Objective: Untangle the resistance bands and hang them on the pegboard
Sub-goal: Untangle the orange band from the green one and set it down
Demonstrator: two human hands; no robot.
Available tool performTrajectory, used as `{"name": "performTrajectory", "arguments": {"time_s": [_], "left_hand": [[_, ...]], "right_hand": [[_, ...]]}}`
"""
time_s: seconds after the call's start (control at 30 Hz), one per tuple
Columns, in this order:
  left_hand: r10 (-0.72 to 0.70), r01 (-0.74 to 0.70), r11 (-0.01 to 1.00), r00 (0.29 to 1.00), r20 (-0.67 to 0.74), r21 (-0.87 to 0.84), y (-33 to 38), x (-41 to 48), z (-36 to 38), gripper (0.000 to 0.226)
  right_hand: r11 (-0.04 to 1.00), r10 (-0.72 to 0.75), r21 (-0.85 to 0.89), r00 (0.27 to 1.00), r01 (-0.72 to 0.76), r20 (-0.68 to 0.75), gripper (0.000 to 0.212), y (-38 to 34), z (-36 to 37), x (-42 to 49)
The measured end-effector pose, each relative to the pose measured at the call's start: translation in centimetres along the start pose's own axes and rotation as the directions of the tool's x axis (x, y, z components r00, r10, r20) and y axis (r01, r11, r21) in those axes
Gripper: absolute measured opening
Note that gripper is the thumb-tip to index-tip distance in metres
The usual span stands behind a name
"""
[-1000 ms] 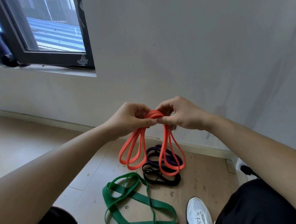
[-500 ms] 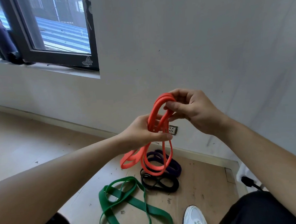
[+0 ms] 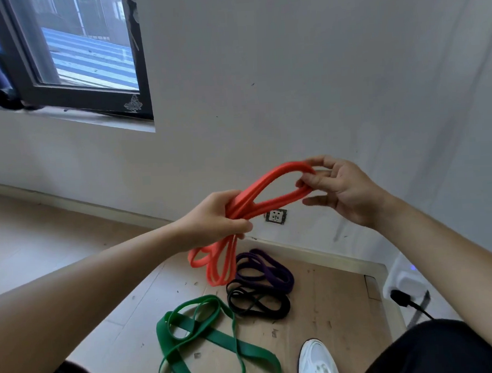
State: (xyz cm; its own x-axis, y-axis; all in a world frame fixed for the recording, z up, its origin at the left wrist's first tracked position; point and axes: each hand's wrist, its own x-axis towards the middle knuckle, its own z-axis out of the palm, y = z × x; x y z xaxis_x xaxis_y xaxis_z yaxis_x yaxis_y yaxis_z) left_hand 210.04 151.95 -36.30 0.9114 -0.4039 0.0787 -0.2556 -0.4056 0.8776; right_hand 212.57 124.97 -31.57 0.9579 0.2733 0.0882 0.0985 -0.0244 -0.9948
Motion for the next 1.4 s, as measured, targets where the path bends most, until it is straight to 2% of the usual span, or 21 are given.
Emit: {"name": "performTrajectory", "arguments": {"time_s": [0.1,0.2,0.27,0.33,0.4,0.43,0.5,0.6,0.67,0.8,0.9,1.0,1.13,1.2,1.33,1.4], "left_hand": [[-0.02,0.018,0.999,0.999,0.047,0.045,-0.8,-0.2,-0.4,0.013],[-0.038,0.028,0.995,0.994,0.107,0.091,-1.2,-0.3,-0.2,0.007],[-0.045,0.032,0.994,0.99,0.13,0.106,-1.1,-0.3,0.0,0.004],[-0.05,0.034,0.993,0.989,0.14,0.109,-0.9,-0.2,0.3,0.006],[-0.063,0.048,0.993,0.988,0.142,0.105,-0.7,-0.1,0.8,0.007],[-0.072,0.058,0.993,0.987,0.14,0.101,-0.7,-0.1,0.9,0.008],[-0.099,0.082,0.989,0.985,0.142,0.12,-0.8,-0.2,1.0,0.011],[-0.183,0.139,0.966,0.963,0.198,0.22,-1.8,-0.6,1.2,0.024],[-0.211,0.126,0.936,0.948,0.239,0.329,-2.7,-1.2,1.8,0.037],[-0.163,-0.032,0.818,0.945,0.284,0.574,-5.2,-2.1,3.1,0.049],[-0.192,-0.037,0.759,0.942,0.277,0.65,-7.3,-1.5,3.6,0.041],[-0.199,0.035,0.793,0.958,0.205,0.608,-9.9,0.3,4.6,0.024],[-0.241,0.21,0.893,0.97,0.031,0.398,-15.4,1.1,9.1,0.02],[-0.286,0.255,0.916,0.956,0.058,0.309,-18.3,0.6,12.6,0.012],[-0.344,0.307,0.915,0.933,0.108,0.262,-23.3,0.8,18.7,0.016],[-0.358,0.325,0.916,0.927,0.11,0.236,-25.2,1.8,20.7,0.018]], "right_hand": [[0.948,0.151,-0.298,0.982,-0.112,0.111,0.04,1.9,-1.1,-0.6],[0.736,0.174,-0.677,0.969,-0.01,0.175,0.067,2.6,-0.9,-1.0],[0.634,0.107,-0.766,0.97,0.103,0.219,0.085,2.2,0.3,-1.3],[0.579,0.038,-0.788,0.959,0.209,0.282,0.099,2.3,2.3,-1.7],[0.509,-0.019,-0.803,0.937,0.309,0.348,0.103,3.7,4.3,-1.8],[0.476,-0.049,-0.807,0.927,0.349,0.372,0.099,4.7,5.1,-1.6],[0.463,-0.105,-0.802,0.922,0.377,0.372,0.076,6.5,6.0,-1.3],[0.502,-0.035,-0.804,0.937,0.318,0.349,0.047,7.8,5.8,-1.3],[0.512,0.056,-0.807,0.926,0.294,0.373,0.038,8.5,5.5,-1.8],[0.542,0.172,-0.798,0.895,0.263,0.412,0.024,10.2,4.7,-2.2],[0.563,0.227,-0.803,0.896,0.199,0.381,0.021,12.0,3.6,-1.0],[0.603,0.272,-0.791,0.906,0.103,0.325,0.017,15.2,2.8,0.2],[0.592,0.288,-0.806,0.938,-0.017,0.192,0.018,22.0,1.0,0.2],[0.583,0.348,-0.807,0.925,-0.089,0.15,0.016,26.2,-0.1,-0.6],[0.539,0.475,-0.819,0.874,-0.198,0.102,0.012,34.0,-2.1,-2.5],[0.5,0.494,-0.832,0.868,-0.239,0.048,0.017,36.7,-3.1,-2.9]]}}
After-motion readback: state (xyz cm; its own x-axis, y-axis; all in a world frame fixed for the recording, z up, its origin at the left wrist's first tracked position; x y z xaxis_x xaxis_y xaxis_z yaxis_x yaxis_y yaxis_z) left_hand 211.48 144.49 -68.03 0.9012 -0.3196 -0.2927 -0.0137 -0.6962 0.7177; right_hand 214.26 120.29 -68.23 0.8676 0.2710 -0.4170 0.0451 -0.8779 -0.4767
